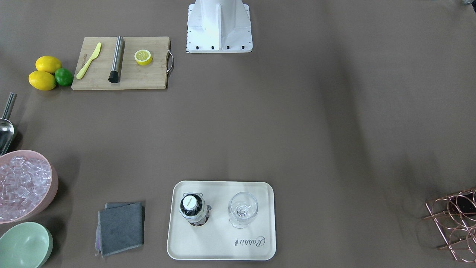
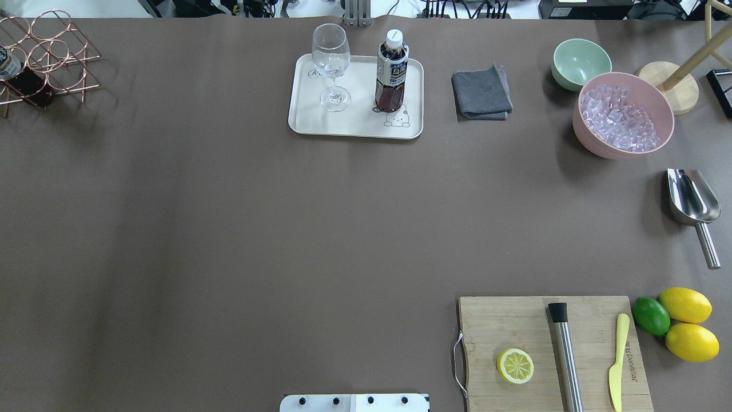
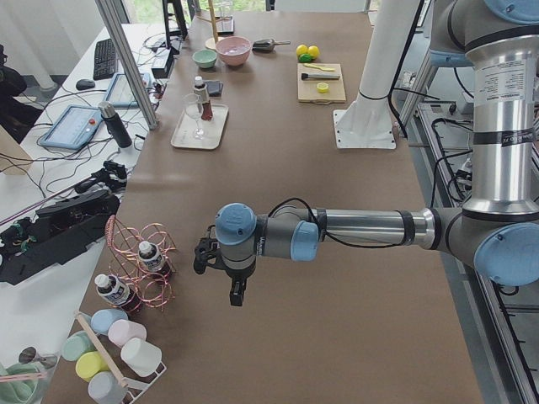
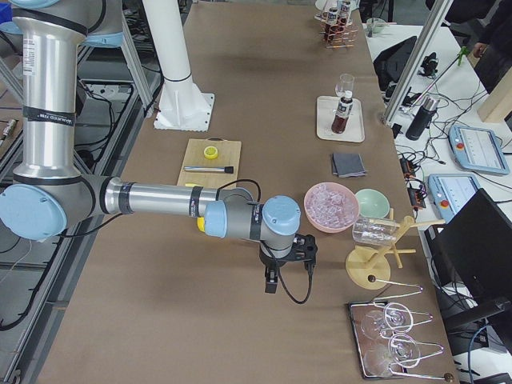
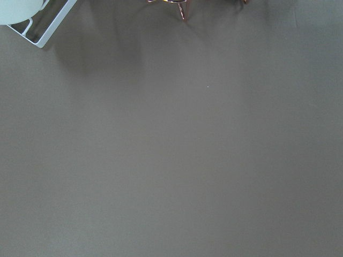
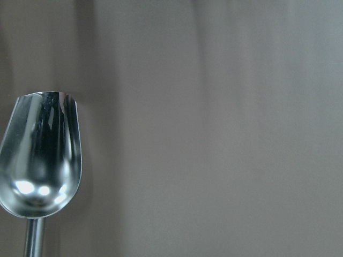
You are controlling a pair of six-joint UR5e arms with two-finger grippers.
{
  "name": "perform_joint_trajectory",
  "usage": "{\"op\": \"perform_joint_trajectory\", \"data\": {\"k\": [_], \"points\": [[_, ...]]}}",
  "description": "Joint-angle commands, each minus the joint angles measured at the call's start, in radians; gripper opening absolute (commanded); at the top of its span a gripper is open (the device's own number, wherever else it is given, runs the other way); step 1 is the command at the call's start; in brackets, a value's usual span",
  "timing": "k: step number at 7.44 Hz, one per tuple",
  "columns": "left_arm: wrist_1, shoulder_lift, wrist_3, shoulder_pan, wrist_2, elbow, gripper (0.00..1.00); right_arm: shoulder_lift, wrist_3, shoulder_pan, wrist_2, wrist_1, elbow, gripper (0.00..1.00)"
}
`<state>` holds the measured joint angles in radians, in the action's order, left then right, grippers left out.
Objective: Take tea from basket to plate
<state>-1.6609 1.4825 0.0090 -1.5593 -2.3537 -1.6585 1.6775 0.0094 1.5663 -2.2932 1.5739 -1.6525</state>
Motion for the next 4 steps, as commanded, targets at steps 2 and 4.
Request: {"op": "perform_joint_trajectory", "data": {"k": [2,4], "points": [[0.001,0.001,0.011,-0.002,-0.004,-0.001,0.98,0.011,-0.006,0.0,0.001,0.0,-0.012,1.0],[0.001,-0.002,0.011,-0.004,-0.003,-0.001,0.98,0.014,-0.002,0.009,0.001,0.002,-0.007,1.0]]}}
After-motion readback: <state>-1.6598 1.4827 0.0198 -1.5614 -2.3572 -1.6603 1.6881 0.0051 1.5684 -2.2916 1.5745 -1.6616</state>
